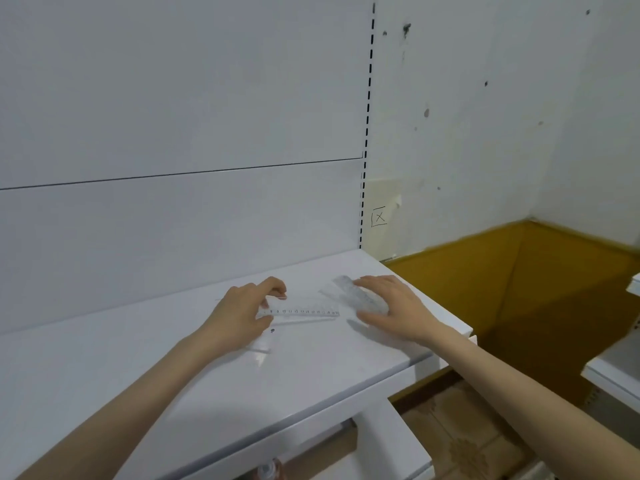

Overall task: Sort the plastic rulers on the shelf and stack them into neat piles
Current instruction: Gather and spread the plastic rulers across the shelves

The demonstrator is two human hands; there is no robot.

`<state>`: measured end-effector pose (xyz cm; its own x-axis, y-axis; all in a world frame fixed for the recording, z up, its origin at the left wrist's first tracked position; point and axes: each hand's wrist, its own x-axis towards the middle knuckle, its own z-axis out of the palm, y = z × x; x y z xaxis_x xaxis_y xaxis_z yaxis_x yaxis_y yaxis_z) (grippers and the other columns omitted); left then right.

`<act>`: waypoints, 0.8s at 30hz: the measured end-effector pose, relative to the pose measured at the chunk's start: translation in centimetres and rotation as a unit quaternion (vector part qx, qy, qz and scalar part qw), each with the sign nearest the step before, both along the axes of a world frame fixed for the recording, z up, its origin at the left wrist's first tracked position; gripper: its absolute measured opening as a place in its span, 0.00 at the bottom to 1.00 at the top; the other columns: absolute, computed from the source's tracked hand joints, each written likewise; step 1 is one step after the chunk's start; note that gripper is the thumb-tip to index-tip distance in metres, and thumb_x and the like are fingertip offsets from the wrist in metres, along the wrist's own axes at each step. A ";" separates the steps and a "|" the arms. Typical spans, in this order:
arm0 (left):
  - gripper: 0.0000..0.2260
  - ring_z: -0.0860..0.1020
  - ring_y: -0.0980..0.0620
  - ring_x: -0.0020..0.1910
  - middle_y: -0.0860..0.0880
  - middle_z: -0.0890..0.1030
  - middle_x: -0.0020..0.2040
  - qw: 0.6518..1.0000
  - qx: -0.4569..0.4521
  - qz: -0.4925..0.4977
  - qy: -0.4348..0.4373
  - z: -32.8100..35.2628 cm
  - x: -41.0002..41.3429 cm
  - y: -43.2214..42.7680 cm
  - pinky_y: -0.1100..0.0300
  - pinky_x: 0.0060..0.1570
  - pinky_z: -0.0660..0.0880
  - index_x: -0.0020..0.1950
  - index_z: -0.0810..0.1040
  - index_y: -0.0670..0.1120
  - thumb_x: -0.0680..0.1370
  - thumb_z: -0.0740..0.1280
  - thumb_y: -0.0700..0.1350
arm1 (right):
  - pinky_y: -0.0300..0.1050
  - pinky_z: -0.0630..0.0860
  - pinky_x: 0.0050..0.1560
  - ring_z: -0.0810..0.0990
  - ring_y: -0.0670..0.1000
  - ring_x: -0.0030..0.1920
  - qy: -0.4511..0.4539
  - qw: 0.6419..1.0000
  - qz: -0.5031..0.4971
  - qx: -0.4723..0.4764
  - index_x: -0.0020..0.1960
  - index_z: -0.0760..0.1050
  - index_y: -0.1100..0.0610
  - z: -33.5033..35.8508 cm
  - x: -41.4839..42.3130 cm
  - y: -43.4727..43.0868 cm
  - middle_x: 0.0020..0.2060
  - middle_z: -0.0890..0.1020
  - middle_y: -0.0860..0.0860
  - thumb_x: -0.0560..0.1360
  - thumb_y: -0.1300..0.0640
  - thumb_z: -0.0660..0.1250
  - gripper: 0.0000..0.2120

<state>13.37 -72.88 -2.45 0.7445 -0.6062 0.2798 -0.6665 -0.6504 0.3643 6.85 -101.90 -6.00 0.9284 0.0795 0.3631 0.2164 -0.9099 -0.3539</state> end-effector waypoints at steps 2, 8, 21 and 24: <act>0.19 0.74 0.61 0.48 0.68 0.76 0.53 0.999 -0.019 -0.050 0.005 0.1 -0.4 -0.5 0.66 0.47 0.69 0.58 0.71 0.54 0.72 0.66 0.35 | 0.41 0.59 0.69 0.64 0.45 0.69 -0.028 0.997 0.069 -0.015 0.72 0.64 0.47 0.6 -0.6 1.8 0.70 0.70 0.44 0.71 0.43 0.70 0.32; 0.15 0.74 0.62 0.50 0.65 0.75 0.52 0.990 -0.018 -0.133 -0.037 1.0 -1.3 -2.1 0.59 0.54 0.71 0.58 0.72 0.54 0.74 0.68 0.41 | 0.34 0.75 0.46 0.77 0.44 0.46 -0.136 0.972 0.180 -0.060 0.61 0.75 0.52 1.1 -1.6 5.4 0.56 0.79 0.50 0.75 0.59 0.67 0.15; 0.20 0.58 0.56 0.64 0.54 0.70 0.64 0.989 -0.053 0.101 -0.089 0.4 -0.5 3.1 0.60 0.41 0.67 0.64 0.70 0.47 0.73 0.67 0.39 | 0.44 0.71 0.58 0.75 0.53 0.58 0.050 0.983 -0.172 -0.031 0.60 0.79 0.57 -0.8 -0.7 -1.9 0.56 0.79 0.52 0.80 0.56 0.58 0.14; 0.19 0.58 0.56 0.63 0.54 0.70 0.63 0.987 -0.057 0.117 -0.090 0.6 -0.5 3.9 0.59 0.41 0.68 0.63 0.71 0.47 0.73 0.67 0.39 | 0.44 0.67 0.47 0.73 0.51 0.46 0.090 0.972 -0.185 -0.111 0.47 0.81 0.55 -1.1 -0.8 -1.7 0.36 0.75 0.48 0.81 0.46 0.47 0.25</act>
<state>12.83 -68.96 -1.81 0.7922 -0.3801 0.4774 -0.5635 -0.7559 0.3332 6.08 -103.63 -7.13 0.9550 -0.2149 0.2045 -0.1881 -0.9718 -0.1425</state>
